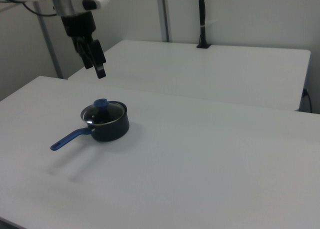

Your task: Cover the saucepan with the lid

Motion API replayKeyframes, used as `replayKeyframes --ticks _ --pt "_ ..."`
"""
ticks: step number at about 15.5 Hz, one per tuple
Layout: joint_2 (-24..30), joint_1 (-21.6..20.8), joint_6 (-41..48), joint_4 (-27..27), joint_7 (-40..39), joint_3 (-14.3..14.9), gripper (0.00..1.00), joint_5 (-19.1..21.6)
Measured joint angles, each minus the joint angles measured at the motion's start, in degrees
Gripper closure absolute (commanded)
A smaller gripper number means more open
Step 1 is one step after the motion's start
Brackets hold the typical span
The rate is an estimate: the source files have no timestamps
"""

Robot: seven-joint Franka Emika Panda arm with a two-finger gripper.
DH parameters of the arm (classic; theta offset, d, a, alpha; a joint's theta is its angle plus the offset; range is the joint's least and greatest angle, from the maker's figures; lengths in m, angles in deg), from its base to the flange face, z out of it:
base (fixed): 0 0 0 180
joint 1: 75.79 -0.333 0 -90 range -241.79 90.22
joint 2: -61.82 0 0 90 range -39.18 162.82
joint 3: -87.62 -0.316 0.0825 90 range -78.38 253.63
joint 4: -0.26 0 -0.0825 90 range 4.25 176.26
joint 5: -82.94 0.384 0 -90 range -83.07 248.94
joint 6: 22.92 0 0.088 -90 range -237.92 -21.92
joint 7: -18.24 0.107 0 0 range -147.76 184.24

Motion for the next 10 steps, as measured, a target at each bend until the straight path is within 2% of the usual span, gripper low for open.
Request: replayKeyframes --ticks 4,7,10 --pt "2.86 2.66 -1.08 4.88 -11.84 -0.02 0.00 0.00" --pt "1.68 3.66 -5.22 5.82 -20.58 -0.04 0.00 0.00" --pt "-0.01 3.84 -6.72 5.77 -23.60 -0.13 0.00 0.00"
